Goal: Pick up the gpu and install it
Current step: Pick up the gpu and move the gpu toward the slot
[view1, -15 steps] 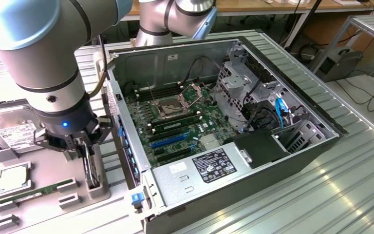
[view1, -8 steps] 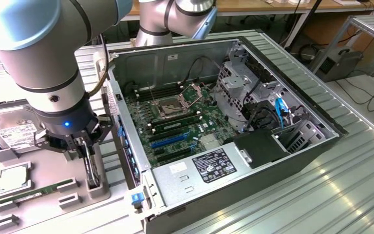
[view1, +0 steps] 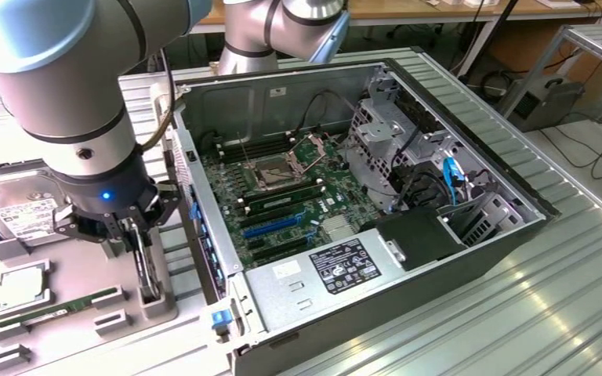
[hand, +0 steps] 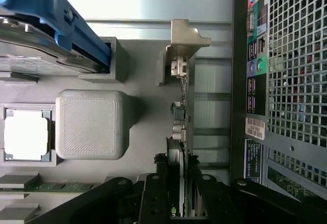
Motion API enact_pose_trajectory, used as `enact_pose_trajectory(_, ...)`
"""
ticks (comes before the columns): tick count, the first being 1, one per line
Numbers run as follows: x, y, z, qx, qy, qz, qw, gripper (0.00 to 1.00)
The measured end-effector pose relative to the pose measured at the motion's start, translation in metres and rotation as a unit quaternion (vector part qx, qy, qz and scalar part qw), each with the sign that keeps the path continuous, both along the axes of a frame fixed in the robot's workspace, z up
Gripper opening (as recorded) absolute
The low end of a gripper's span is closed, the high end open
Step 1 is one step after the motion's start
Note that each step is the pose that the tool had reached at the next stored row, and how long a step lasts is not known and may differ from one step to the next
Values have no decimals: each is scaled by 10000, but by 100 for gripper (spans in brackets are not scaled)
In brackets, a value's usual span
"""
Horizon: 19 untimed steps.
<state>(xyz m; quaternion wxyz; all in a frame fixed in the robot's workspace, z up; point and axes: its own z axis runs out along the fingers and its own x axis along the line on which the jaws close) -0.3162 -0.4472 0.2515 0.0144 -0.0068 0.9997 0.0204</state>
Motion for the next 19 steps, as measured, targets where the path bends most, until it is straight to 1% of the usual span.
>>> enact_pose_trajectory(1, 0, 0, 24, 0, 0, 0, 10000, 26)
enact_pose_trajectory(3, 0, 0, 117, 0, 0, 1, 10000, 26)
enact_pose_trajectory(4, 0, 0, 145, 0, 0, 1, 10000, 26)
enact_pose_trajectory(12, 0, 0, 528, 0, 0, 1, 10000, 26)
enact_pose_trajectory(14, 0, -2, 661, 0, 0, 1, 10000, 26)
enact_pose_trajectory(19, 0, -9, 885, 0, 0, 2, 10000, 26)
